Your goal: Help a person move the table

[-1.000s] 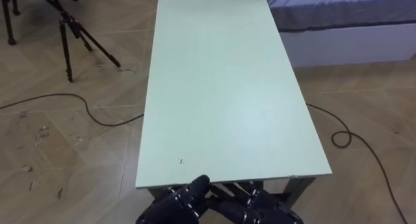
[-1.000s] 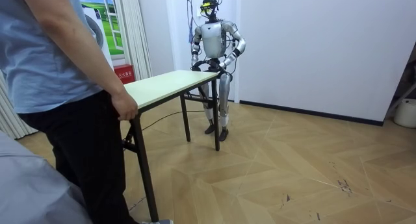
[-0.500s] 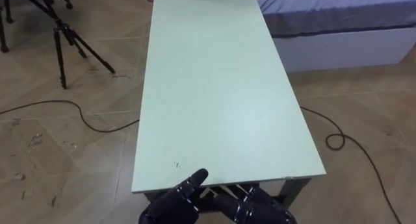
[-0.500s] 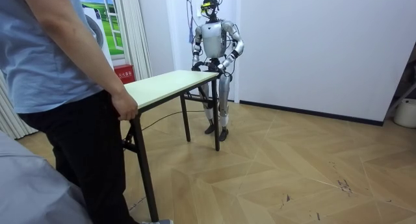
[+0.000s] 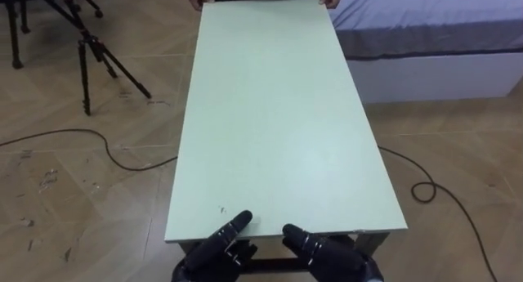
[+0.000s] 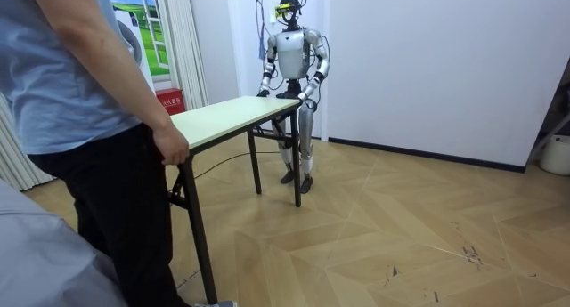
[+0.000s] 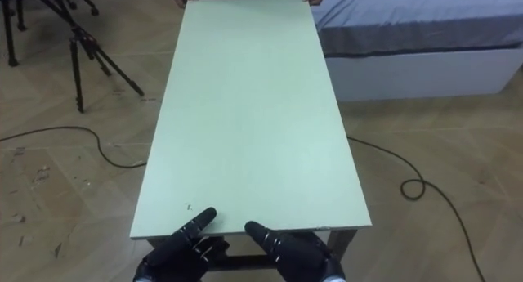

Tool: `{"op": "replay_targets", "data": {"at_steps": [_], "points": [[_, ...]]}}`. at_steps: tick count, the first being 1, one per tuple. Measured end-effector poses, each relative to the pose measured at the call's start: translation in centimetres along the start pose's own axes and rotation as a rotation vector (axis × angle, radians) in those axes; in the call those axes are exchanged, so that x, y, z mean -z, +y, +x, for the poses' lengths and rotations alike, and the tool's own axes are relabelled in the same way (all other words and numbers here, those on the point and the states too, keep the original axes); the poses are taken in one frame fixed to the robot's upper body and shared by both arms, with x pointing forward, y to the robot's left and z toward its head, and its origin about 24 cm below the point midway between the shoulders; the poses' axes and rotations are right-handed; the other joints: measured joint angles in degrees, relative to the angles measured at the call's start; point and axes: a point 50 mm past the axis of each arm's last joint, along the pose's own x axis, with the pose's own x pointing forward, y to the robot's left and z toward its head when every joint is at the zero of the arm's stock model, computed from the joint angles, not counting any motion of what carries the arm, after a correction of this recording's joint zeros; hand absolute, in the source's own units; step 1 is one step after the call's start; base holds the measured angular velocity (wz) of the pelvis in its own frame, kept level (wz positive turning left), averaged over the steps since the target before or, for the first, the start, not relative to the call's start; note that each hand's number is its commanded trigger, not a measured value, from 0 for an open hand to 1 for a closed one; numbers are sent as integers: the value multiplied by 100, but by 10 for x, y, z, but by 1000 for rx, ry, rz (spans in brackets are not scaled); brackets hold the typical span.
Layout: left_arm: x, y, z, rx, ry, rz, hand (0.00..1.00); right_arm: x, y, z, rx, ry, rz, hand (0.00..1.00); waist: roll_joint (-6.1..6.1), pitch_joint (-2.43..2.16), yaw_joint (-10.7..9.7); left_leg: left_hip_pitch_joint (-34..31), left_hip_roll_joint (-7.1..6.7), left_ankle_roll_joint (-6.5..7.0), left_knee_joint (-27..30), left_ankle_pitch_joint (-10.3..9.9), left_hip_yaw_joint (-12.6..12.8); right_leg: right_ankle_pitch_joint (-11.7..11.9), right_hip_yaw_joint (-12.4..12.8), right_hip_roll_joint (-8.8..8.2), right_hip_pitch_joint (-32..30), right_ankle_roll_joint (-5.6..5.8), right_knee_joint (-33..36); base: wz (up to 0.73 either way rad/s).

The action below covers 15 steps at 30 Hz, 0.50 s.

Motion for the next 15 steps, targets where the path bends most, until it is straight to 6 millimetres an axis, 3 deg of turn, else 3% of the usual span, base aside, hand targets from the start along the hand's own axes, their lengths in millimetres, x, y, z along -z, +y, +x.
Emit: {"op": "replay_targets", "data": {"at_steps": [15], "points": [[2, 8, 2, -67, 16, 34, 0, -4, -11, 2, 112, -38, 81, 0, 70, -44, 15, 122, 3, -6, -77, 25, 72, 6, 24, -4, 54, -11, 6, -2]]}}
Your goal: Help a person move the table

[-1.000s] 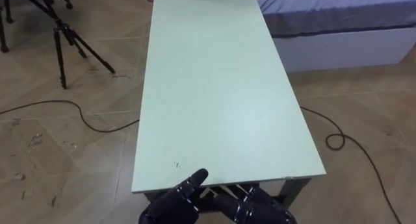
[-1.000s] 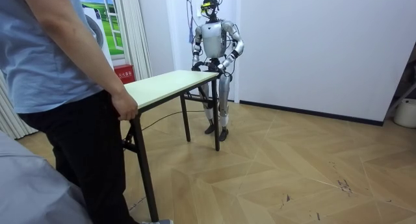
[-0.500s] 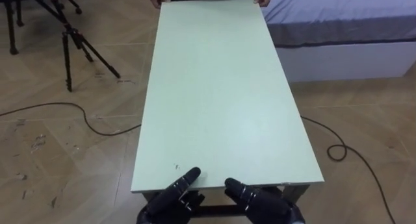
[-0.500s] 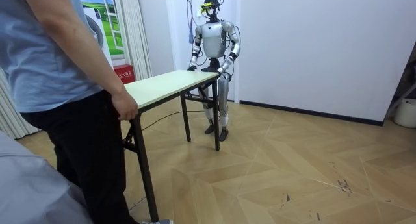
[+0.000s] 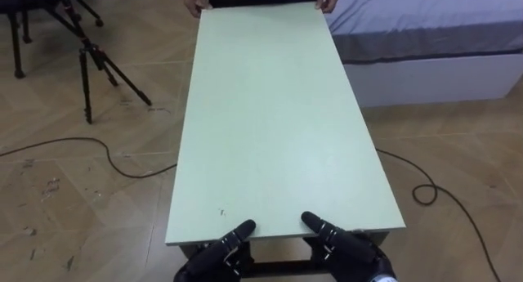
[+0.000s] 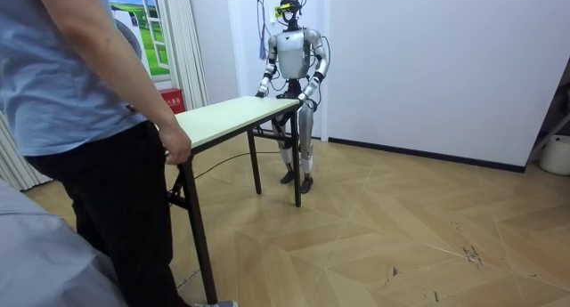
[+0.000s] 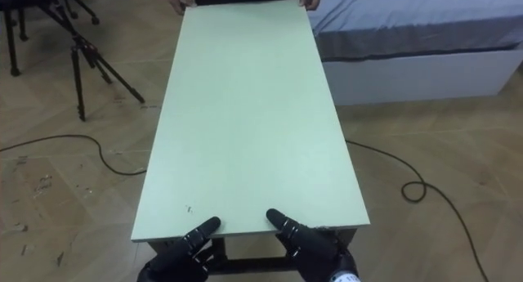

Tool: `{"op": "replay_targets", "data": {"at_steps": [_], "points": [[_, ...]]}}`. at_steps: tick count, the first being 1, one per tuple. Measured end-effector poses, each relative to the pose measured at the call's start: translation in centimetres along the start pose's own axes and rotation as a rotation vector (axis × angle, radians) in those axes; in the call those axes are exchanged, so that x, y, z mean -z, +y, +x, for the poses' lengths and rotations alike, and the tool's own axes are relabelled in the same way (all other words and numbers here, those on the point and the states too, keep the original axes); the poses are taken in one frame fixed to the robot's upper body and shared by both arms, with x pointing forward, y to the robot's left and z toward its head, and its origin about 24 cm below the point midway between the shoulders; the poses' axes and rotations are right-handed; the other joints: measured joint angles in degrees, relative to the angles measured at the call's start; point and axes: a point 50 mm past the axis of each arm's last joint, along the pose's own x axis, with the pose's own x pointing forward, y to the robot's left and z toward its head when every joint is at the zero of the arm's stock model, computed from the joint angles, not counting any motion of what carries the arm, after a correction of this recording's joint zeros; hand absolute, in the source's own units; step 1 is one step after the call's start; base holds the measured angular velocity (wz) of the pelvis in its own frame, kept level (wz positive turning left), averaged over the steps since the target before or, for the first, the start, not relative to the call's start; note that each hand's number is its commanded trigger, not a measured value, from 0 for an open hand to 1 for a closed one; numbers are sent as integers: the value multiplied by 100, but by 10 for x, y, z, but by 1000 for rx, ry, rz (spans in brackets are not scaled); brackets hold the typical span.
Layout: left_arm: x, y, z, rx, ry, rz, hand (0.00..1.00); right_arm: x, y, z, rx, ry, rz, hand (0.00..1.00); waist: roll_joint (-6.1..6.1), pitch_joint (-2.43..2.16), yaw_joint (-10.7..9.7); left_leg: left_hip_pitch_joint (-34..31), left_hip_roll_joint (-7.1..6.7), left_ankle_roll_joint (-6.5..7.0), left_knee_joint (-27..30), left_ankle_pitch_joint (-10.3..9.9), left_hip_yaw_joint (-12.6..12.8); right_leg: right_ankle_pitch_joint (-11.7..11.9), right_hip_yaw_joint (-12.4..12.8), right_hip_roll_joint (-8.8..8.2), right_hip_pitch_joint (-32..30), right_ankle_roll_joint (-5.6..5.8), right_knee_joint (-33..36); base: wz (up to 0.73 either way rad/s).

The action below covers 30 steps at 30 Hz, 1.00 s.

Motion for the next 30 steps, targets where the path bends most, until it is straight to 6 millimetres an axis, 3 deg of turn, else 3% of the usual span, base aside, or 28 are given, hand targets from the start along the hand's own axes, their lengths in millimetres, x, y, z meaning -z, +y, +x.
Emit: {"op": "replay_targets", "data": {"at_steps": [9, 19, 30], "points": [[-1, 3, 0, -5, -17, -31, 0, 2, 2, 2, -1, -2, 39, 0, -54, 9, 0, 53, -5, -8, -23, 6, 13, 0, 3, -2, 56, 0, -53, 0], [-6, 2, -2, -13, -39, -86, 0, 2, 12, 3, -15, -29, 148, 0, -80, -29, 19, 55, -6, -7, -4, 17, 46, 6, 12, -3, 75, -11, -186, 0], [-14, 0, -3, -8, -56, -172, 0, 2, 14, 3, -42, -28, 197, 0, -75, -31, 41, -8, 3, -12, -1, 39, 26, 17, 18, 9, 43, -30, -187, 0]]}}
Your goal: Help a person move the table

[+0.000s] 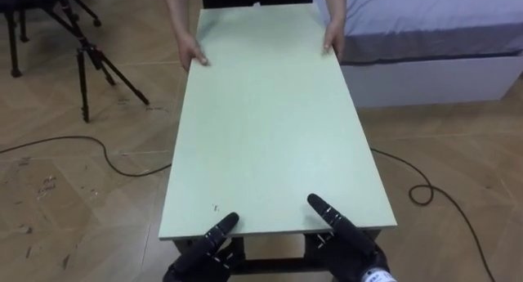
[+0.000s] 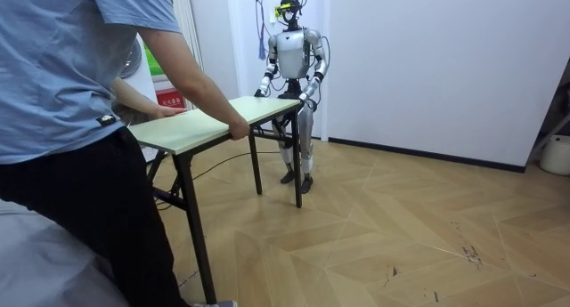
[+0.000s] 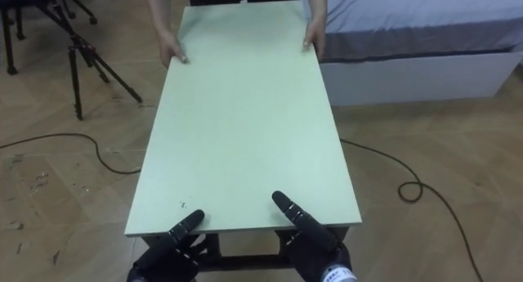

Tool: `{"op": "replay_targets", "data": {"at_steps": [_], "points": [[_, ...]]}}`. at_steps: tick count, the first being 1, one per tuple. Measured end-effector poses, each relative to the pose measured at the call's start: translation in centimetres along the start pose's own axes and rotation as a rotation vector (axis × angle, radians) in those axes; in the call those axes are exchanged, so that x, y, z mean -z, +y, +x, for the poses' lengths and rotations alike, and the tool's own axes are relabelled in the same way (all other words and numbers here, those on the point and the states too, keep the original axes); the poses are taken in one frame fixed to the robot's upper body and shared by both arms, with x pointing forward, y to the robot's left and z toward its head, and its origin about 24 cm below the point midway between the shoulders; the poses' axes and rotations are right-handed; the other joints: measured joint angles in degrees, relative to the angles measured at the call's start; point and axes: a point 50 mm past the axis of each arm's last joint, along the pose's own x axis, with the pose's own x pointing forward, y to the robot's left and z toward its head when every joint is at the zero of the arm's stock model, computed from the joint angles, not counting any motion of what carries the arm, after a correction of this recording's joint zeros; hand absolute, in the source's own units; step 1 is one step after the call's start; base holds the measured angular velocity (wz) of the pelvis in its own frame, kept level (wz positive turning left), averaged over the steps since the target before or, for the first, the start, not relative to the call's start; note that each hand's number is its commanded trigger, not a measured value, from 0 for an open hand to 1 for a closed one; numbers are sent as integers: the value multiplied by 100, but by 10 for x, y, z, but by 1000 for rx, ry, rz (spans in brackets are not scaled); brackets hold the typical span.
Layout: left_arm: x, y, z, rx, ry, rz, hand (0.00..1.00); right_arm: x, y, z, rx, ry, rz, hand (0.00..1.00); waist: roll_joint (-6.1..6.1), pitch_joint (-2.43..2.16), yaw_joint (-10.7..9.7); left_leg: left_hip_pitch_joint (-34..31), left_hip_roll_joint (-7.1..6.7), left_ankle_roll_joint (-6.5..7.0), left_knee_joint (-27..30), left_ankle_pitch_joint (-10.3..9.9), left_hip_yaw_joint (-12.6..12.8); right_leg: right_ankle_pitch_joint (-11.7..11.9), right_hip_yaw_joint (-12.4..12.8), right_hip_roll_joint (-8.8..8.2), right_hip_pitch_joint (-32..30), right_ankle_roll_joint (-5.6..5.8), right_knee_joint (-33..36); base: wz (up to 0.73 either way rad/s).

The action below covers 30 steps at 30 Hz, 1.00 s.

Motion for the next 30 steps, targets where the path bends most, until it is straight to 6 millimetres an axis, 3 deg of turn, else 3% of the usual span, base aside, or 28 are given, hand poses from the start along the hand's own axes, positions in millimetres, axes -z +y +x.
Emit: {"op": "replay_targets", "data": {"at_steps": [7, 8, 9, 10, 30], "points": [[0, -11, 2, 1, -8, -60, 3, -2, 0, 0, 1, -12, 23, 0, -14, 8, 112, -78, 11, -3, 30, 10, -3, 11, -3, 2, -92, -12, 4, 0], [-1, -12, 1, -1, -8, -63, 41, -3, 0, 0, 0, -13, 26, 71, -16, 9, 116, -86, 13, -5, 34, 11, -4, 13, -4, 3, -100, -15, 6, 0], [-1, -16, 1, -2, -8, -74, 56, -4, 1, 0, -1, -18, 31, 93, -17, 9, 128, -121, 19, -5, 52, 11, -5, 18, -4, 6, -132, -22, 11, 0], [-1, -18, 1, -2, -9, -79, 100, -4, 1, 0, -2, -23, 37, 100, -20, 11, 139, -153, 26, -7, 66, 13, -4, 26, 0, 13, -159, -27, 14, 0], [1, -32, -6, 20, -11, -76, 100, -4, 6, 2, 35, -46, 55, 100, -46, 1, 258, -164, 33, -10, 90, 14, -13, 34, 0, 27, -154, -35, 9, 0]]}}
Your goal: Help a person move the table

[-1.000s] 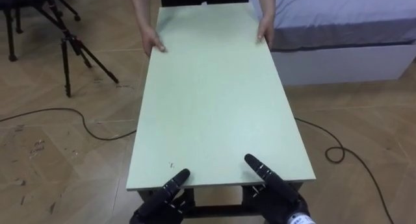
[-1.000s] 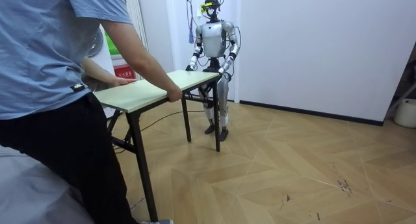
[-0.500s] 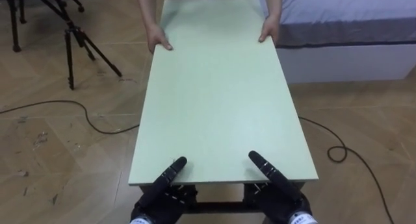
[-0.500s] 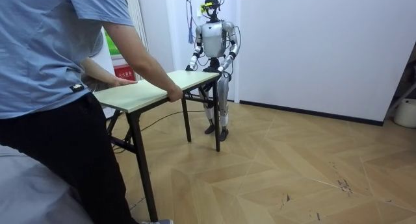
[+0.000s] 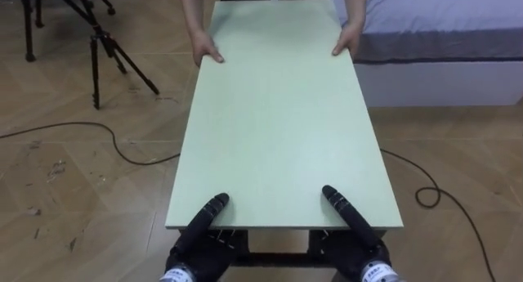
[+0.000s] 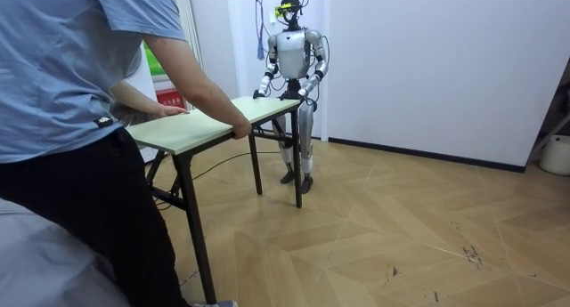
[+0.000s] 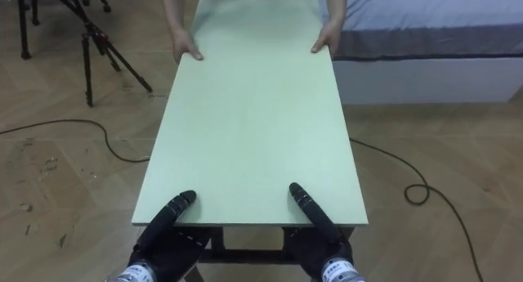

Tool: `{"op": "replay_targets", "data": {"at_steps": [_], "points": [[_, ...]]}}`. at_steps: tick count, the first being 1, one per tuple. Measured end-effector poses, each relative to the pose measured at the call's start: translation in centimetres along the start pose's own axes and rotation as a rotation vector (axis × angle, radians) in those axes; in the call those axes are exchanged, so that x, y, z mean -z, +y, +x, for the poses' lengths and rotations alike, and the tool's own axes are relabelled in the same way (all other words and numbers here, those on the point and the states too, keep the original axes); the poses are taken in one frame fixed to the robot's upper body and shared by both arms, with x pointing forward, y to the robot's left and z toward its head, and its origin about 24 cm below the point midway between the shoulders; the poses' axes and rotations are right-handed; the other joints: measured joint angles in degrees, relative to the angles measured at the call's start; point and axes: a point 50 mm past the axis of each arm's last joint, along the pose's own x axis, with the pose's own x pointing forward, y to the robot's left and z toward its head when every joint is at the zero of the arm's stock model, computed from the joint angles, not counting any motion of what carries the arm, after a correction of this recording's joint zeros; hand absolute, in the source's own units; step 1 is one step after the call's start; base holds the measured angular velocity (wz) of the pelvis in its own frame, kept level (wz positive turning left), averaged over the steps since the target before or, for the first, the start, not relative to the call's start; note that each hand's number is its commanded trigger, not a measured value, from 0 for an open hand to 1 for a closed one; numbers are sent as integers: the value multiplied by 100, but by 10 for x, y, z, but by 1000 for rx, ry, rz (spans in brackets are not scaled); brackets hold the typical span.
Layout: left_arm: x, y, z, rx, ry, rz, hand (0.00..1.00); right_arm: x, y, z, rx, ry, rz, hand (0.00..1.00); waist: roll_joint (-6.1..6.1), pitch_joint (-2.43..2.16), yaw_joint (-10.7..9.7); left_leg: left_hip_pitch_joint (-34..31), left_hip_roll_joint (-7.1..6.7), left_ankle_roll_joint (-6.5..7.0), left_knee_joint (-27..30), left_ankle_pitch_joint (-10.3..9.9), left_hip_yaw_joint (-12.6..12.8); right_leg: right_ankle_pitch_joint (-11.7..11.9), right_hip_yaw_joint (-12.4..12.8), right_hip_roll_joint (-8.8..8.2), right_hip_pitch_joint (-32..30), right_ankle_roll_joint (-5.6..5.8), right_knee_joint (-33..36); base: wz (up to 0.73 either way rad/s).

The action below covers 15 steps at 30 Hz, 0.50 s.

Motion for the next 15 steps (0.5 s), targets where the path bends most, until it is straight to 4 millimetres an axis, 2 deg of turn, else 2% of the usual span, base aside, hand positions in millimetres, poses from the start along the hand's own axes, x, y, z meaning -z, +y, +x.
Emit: {"op": "replay_targets", "data": {"at_steps": [8, 15], "points": [[0, 1, 0, -6, -2, 14, 100, 1, 0, -1, 2, 0, 0, 100, 9, 5, 4, 29, -1, -3, -30, 2, 6, 0, -3, 0, 20, 0, -10, 0], [1, 3, -1, 9, -10, 23, 100, 0, 2, -2, -9, -2, -11, 100, 71, 12, -34, 38, -27, 0, -84, 5, 7, 1, -28, -17, 25, 4, -8, 0]]}}
